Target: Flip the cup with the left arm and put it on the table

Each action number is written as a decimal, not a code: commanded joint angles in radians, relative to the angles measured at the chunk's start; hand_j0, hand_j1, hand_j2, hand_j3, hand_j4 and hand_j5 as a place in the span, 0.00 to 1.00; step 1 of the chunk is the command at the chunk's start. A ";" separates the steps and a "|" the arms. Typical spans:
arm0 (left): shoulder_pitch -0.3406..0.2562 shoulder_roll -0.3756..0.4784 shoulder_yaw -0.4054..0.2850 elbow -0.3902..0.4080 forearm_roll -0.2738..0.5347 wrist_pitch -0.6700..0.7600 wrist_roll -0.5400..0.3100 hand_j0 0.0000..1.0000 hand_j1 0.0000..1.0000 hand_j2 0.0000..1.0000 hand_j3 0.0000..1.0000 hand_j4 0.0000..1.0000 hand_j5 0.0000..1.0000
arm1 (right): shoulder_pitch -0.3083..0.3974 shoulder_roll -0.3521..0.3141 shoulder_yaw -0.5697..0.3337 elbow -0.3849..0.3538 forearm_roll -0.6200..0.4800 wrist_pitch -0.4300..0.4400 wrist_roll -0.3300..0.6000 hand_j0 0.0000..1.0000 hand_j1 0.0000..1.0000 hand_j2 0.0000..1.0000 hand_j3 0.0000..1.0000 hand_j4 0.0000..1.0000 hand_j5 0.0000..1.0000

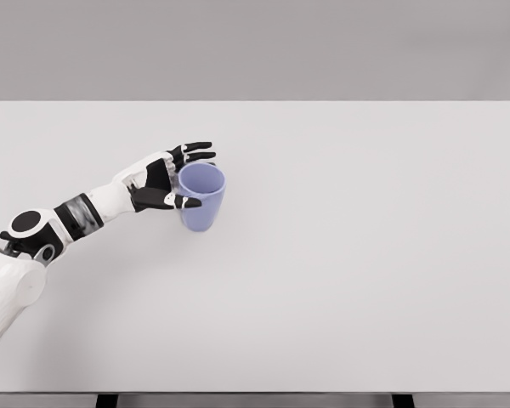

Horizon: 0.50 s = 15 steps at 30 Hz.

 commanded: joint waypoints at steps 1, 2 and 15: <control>0.000 0.001 0.000 -0.001 0.006 0.001 0.000 0.96 0.96 0.96 0.96 0.96 0.96 | 0.000 0.000 0.000 0.000 0.000 0.000 0.000 1.00 1.00 1.00 1.00 1.00 1.00; 0.005 0.001 0.002 -0.001 0.006 0.001 0.000 0.96 0.96 0.96 0.96 0.96 0.96 | 0.000 0.000 0.000 -0.002 0.000 0.000 0.000 1.00 1.00 1.00 1.00 1.00 1.00; -0.009 0.057 0.034 -0.018 0.006 -0.010 0.000 0.99 0.99 0.99 0.99 0.99 0.99 | 0.000 0.000 0.000 0.000 0.000 0.000 0.000 1.00 1.00 1.00 1.00 1.00 1.00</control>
